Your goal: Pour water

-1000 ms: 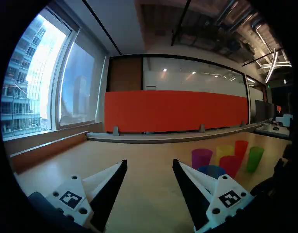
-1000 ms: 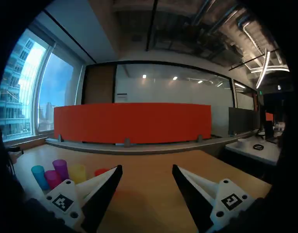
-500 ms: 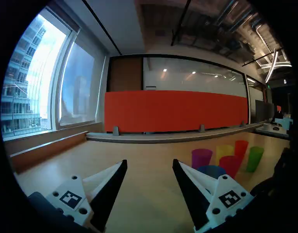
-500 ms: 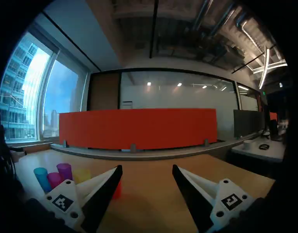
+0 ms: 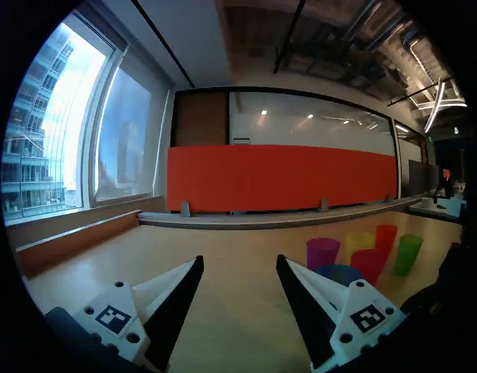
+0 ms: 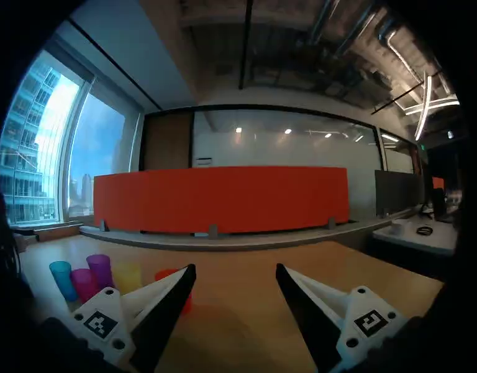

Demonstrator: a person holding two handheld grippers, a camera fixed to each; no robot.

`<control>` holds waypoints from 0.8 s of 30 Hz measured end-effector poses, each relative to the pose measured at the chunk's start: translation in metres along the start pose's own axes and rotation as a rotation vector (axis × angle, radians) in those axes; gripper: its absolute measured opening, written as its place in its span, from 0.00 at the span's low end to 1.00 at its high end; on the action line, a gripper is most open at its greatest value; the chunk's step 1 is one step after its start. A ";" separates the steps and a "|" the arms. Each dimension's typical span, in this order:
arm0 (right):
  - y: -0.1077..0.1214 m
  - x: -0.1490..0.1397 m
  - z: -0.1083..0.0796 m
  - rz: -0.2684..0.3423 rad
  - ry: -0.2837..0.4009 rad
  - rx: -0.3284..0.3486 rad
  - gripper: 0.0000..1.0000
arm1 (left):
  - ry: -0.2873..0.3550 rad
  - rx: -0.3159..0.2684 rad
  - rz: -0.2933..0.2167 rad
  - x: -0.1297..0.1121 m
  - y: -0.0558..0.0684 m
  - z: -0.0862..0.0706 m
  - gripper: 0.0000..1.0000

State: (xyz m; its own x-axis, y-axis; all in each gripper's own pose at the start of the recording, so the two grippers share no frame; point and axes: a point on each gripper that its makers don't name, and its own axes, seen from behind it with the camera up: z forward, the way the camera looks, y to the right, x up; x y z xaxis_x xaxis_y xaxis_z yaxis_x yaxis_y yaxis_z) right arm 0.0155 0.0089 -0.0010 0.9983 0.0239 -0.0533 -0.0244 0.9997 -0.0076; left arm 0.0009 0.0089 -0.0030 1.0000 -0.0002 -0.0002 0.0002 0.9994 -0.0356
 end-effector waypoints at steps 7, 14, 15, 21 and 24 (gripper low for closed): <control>-0.001 -0.012 0.002 0.008 -0.021 0.001 1.00 | 0.000 0.000 0.000 0.000 0.000 0.000 0.86; -0.002 -0.022 0.003 -0.004 -0.041 0.000 0.99 | 0.000 0.000 0.000 0.000 0.000 0.000 0.86; -0.002 -0.022 0.003 -0.007 -0.041 -0.001 0.99 | 0.000 0.000 0.000 0.000 0.000 0.000 0.86; -0.001 -0.022 0.004 -0.021 -0.044 -0.006 0.99 | 0.000 0.000 0.000 0.000 0.000 0.000 0.86; -0.002 -0.022 0.004 -0.025 -0.043 -0.007 0.99 | 0.000 0.000 0.000 0.000 0.000 0.000 0.86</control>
State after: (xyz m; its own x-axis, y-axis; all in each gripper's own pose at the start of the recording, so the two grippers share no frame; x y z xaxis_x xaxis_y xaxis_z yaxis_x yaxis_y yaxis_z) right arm -0.0064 0.0060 0.0040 1.0000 -0.0003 -0.0096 0.0002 0.9999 -0.0152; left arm 0.0009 0.0086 -0.0034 1.0000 -0.0002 -0.0004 0.0001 0.9994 -0.0356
